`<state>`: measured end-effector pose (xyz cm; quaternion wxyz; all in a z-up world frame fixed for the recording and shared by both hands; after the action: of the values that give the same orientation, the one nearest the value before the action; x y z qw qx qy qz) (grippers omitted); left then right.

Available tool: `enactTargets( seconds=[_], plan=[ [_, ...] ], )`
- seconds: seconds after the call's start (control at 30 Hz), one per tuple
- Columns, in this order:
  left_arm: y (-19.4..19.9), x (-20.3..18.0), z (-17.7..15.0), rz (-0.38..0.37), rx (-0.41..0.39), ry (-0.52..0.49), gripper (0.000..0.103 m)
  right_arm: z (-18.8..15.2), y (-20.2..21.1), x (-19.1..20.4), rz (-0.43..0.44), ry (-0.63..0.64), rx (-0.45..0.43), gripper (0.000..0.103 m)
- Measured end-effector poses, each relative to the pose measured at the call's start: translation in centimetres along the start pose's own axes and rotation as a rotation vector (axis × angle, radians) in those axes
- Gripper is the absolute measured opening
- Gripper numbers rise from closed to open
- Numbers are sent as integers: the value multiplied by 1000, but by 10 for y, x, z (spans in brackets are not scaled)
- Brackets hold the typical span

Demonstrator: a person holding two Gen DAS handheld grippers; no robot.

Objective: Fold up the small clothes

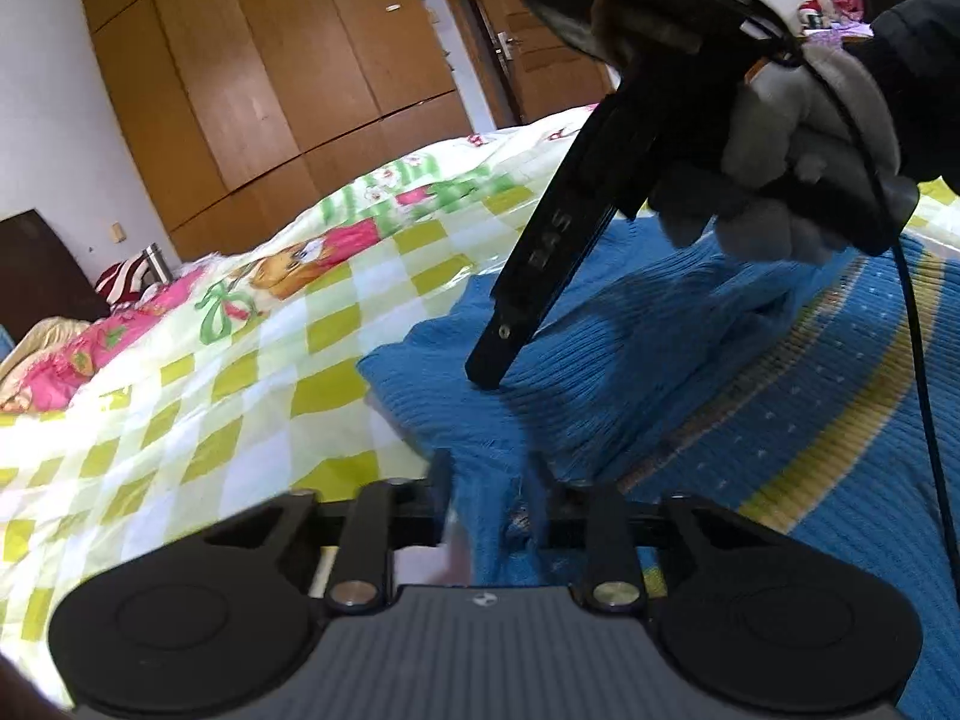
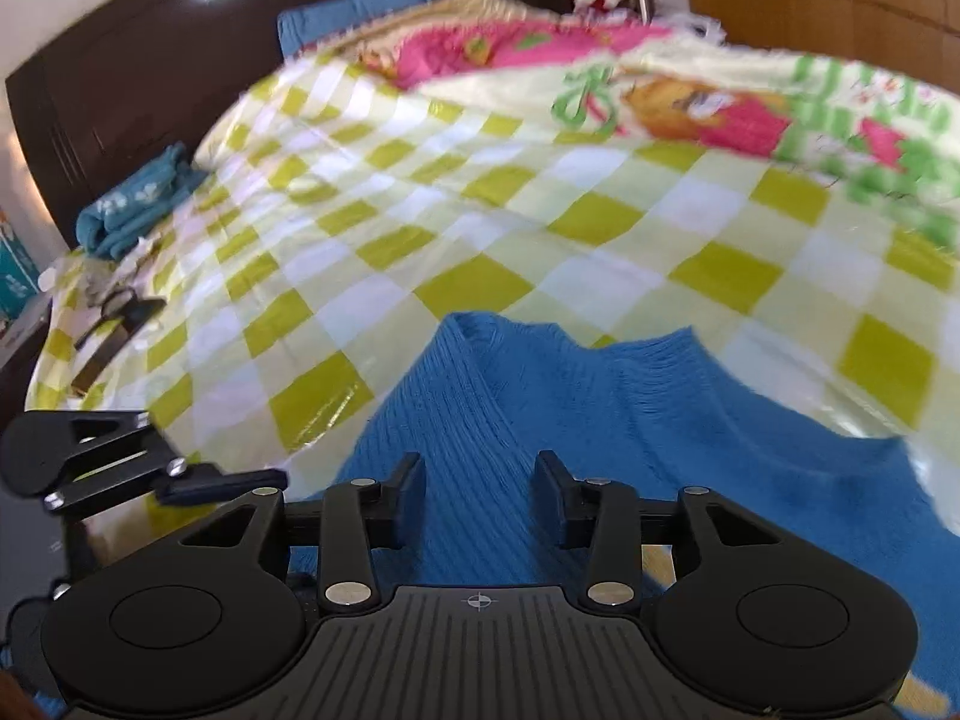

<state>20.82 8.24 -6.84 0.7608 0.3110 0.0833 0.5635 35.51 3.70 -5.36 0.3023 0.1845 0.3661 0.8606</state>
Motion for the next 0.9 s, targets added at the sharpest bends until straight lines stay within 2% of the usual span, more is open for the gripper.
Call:
enactTargets(
  seconds=[0.03,0.1,0.13,0.17,0.3,0.4,0.53,0.6,0.7,0.8,0.9],
  plan=[
    [0,3,-2,5,2,13,35,1,-6,1,0,0,9,40],
    [1,9,-7,17,6,36,31,-1,-14,0,5,-3,28,33],
    [1,12,-10,22,8,48,30,1,-16,1,4,-15,31,13],
    [2,15,-11,23,7,61,30,2,-16,2,17,-21,38,8],
    [12,23,-14,19,-25,125,30,8,-11,11,27,10,45,7],
    [19,18,-13,15,-49,109,31,17,-7,13,26,-14,29,6],
    [20,11,-13,15,-56,78,40,33,-5,20,48,-36,-11,6],
    [18,11,-14,23,-46,78,40,38,-10,26,54,-41,-15,6],
    [6,16,-21,48,15,89,41,39,-21,31,48,-42,-3,6],
    [2,25,-28,50,47,144,42,31,-32,26,7,-45,44,12],
    [10,31,-29,74,52,169,42,29,-12,18,-25,-50,-17,12]
  ],
)
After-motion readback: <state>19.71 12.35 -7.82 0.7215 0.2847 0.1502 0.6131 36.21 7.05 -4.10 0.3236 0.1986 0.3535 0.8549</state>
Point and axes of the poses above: each gripper's, at about its wrist camera, not at the fingertips, and y roughly against the way its jaws point, x to its left, z to its top, the point moved 7 cm from there along -y, roughly the way its jaws point, and after that the axes turned 9 degrees about -z, right-handed, at the moved point
